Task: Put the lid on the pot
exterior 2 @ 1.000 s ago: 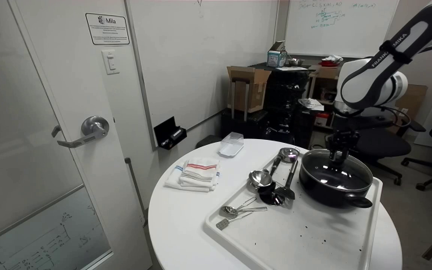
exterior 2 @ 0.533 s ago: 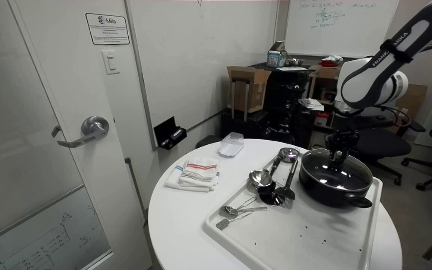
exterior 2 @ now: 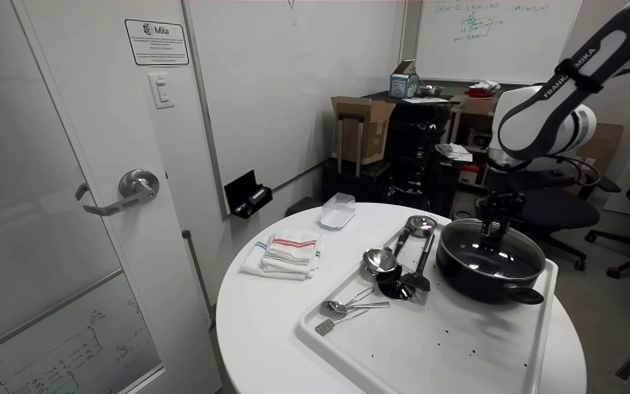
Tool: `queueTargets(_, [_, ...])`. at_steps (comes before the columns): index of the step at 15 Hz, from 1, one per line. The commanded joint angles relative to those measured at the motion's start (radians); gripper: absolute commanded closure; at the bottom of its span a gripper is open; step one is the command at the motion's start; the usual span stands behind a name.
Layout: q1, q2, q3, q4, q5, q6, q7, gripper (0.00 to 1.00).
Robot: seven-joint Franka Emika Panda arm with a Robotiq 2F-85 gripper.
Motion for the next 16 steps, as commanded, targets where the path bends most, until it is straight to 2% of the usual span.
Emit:
queueTargets(1, [-0.001,-0.022,0.007,-0.015,0.012,-0.004,0.004,0.75])
queueTargets(2, [-0.001,-0.021,0.007,-0.014,0.012,-0.006,0.004,0.75])
queueTargets(3, [-0.001,-0.021,0.006,-0.014,0.011,-0.006,0.005,0.25])
queueTargets(4, [-0.001,-0.022,0.007,-0.015,0.012,-0.006,0.005,0.23])
queueTargets(7, [-0.001,-0.023,0.008,-0.015,0.013,-0.006,0.005,0.04])
queueTargets(9, [-0.001,-0.025,0.010,-0.016,0.014,-0.006,0.004,0.00])
queueTargets(16, [0.002,-0.031,0.015,-0.020,0.014,-0.002,0.005,0.00])
